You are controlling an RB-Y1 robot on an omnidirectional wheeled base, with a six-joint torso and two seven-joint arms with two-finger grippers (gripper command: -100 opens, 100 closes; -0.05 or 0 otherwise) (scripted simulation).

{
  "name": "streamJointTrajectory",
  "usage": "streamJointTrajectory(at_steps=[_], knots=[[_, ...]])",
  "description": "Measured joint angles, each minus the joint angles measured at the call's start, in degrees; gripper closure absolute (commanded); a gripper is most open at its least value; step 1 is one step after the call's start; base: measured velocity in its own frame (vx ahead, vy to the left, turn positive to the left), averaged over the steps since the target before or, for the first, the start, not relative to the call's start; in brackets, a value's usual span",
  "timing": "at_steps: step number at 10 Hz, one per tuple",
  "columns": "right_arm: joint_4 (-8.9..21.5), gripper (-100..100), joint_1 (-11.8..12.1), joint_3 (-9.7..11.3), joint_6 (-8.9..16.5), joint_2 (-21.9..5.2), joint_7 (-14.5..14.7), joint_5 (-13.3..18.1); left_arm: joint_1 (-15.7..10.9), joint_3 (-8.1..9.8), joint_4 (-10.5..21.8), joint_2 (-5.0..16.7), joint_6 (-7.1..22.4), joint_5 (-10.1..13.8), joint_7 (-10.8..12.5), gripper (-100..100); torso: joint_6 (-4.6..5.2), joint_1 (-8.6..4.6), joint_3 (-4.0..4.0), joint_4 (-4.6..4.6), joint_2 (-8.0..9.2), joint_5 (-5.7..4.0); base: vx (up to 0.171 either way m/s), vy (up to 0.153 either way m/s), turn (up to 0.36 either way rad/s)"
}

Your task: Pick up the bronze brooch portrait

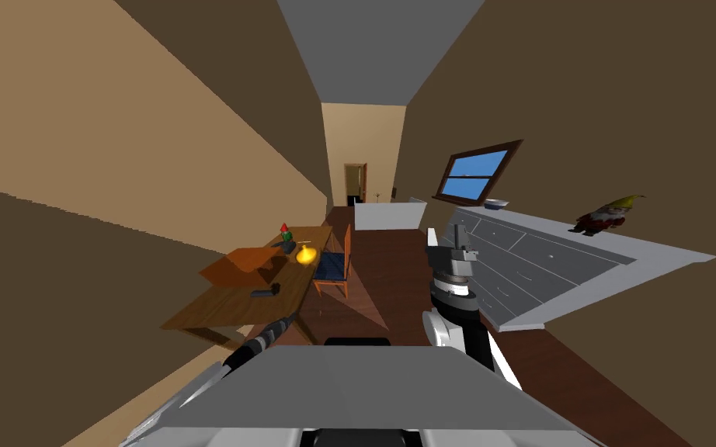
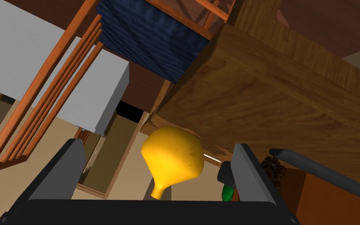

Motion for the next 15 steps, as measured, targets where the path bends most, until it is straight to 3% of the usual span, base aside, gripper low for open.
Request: streamJointTrajectory(at_steps=[4, 7, 10, 11, 12, 15], knots=[[0.0, 0, 0.0, 0.0, 0.0, 0.0, 0.0, 0.0, -1.8, -0.63, 4.8, 3.0, 0.8, -0.9, -1.7, -100, 0.01, 0.02, 0.03, 0.01, 0.03, 0.00, 0.078, 0.057, -0.067], [0.0, 0, 0.0, 0.0, 0.0, 0.0, 0.0, 0.0, -3.2, -1.36, 7.8, 6.5, 2.4, -1.6, -3.4, -100, 0.03, 0.29, -0.11, -0.03, -0.22, 0.04, 0.124, 0.105, -0.083], [0.0, 0, 0.0, 0.0, 0.0, 0.0, 0.0, 0.0, -5.8, -2.01, 11.7, 8.0, 3.1, -2.2, -4.9, -100, 0.02, 0.15, -0.01, 0.00, -0.01, 0.03, 0.060, 0.070, -0.032], [0.0, 0, 0.0, 0.0, 0.0, 0.0, 0.0, 0.0, -6.0, -2.05, 11.9, 8.1, 3.2, -2.3, -5.0, 0, -0.01, 0.00, 0.06, 0.02, 0.12, 0.02, 0.007, 0.009, 0.002], [0.0, 0, 0.0, 0.0, 0.0, 0.0, 0.0, 0.0, -6.0, -2.05, 11.9, 8.1, 3.2, -2.3, -5.0, -100, -0.01, -0.15, 0.13, 0.05, 0.23, -0.02, 0.013, -0.013, -0.103], [0.0, 0, 0.0, 0.0, 0.0, 0.0, 0.0, 0.0, -6.8, -0.03, 16.6, 6.8, 0.3, -2.8, -5.5, -100, 0.00, -0.34, 0.15, 0.06, 0.27, -0.06, 0.012, -0.028, -0.082]])
